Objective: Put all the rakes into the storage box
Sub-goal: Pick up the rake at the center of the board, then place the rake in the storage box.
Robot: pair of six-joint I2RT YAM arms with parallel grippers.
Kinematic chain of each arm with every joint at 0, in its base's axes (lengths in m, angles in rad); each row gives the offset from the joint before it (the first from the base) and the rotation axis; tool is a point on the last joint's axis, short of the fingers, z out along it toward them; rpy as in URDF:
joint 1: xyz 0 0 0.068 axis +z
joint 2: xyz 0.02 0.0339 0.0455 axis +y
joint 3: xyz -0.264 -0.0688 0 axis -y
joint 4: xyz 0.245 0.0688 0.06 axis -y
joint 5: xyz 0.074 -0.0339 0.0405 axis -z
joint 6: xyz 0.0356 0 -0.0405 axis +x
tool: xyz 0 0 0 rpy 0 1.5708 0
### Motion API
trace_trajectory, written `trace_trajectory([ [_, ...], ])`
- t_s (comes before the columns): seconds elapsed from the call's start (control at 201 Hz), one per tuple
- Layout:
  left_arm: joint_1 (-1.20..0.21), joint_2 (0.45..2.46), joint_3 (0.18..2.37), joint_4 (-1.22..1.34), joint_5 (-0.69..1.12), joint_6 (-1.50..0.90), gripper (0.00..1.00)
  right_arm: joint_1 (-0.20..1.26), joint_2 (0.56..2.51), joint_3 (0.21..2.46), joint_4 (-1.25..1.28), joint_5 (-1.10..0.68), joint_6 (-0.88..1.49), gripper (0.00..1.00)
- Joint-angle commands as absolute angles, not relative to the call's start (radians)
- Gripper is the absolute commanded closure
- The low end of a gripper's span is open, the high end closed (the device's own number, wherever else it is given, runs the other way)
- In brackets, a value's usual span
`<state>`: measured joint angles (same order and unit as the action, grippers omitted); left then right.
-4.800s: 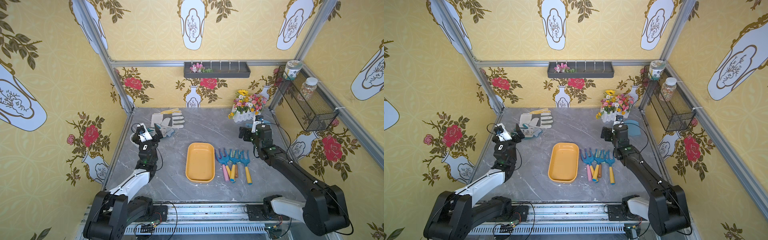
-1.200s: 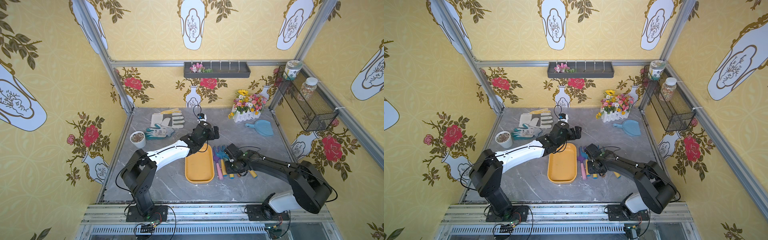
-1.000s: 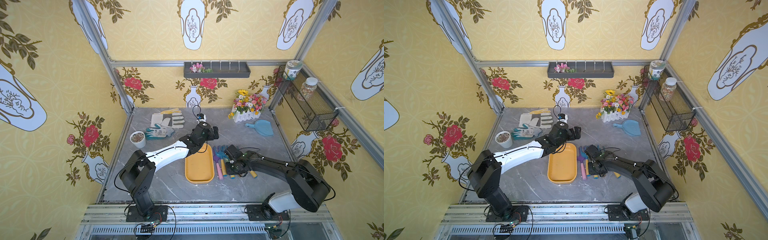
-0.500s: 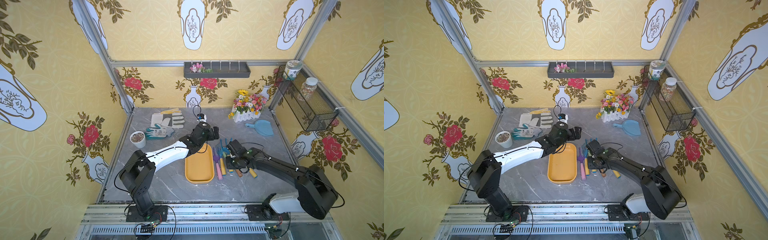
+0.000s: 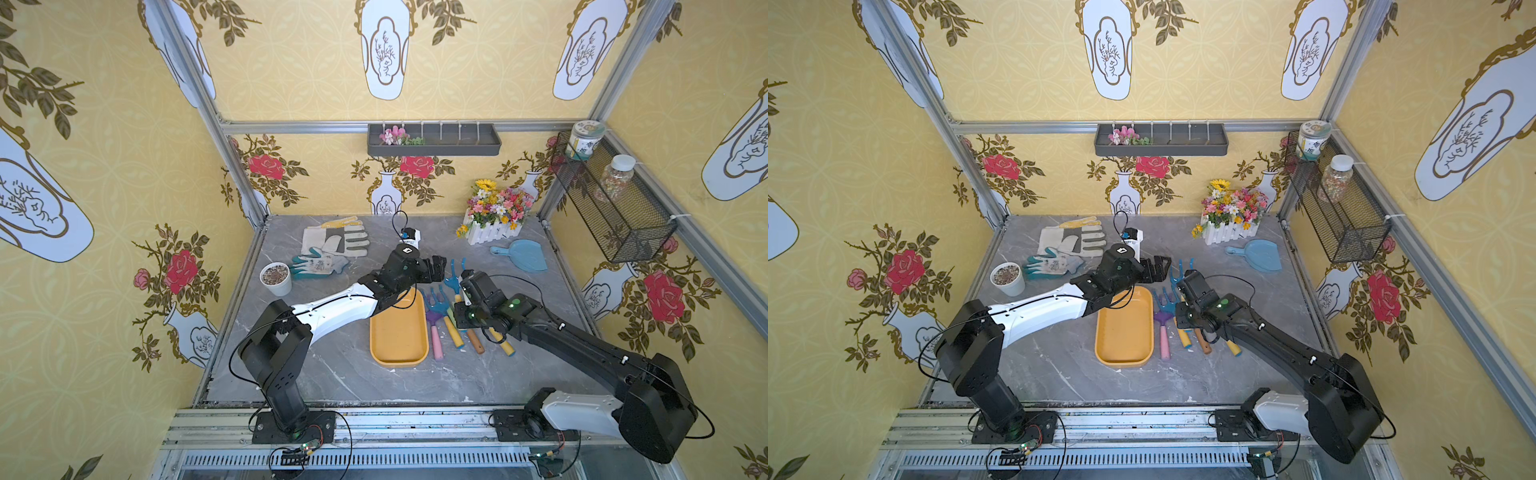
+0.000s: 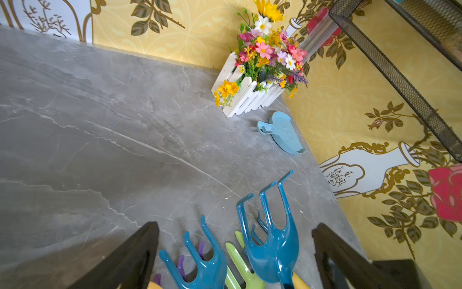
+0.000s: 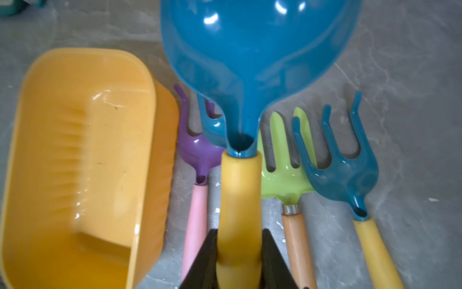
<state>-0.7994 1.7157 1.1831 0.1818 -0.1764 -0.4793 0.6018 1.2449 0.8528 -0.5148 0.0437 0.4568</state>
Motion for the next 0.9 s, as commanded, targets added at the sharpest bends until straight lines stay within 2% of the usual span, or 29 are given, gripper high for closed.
trace_trajectory([
  [0.0,-0.799,1.729,1.171,0.242,-0.079,-0.486,0.0,0.593,1.238,0.873,-0.413,-0.034,0.423,1.0],
  [0.189,-0.792,1.727,1.139,0.3,-0.007,-0.513,0.0,0.552,1.23,0.87,-0.365,-0.128,0.451,1.0],
  [0.378,-0.772,1.742,1.113,0.345,0.053,-0.56,0.16,0.532,1.213,0.867,-0.32,-0.205,0.466,1.0],
  [0.642,-0.755,1.774,1.121,0.371,0.079,-0.589,0.2,0.535,1.192,0.83,-0.273,-0.326,0.467,1.0],
  [0.707,-0.752,1.778,1.123,0.371,0.08,-0.593,0.34,0.537,1.188,0.822,-0.274,-0.331,0.469,1.0],
  [0.861,-0.743,1.773,1.117,0.357,0.073,-0.598,0.92,0.537,1.181,0.813,-0.294,-0.312,0.471,1.0],
  [0.896,-0.741,1.773,1.117,0.347,0.075,-0.596,1.0,0.539,1.181,0.811,-0.294,-0.308,0.471,1.0],
])
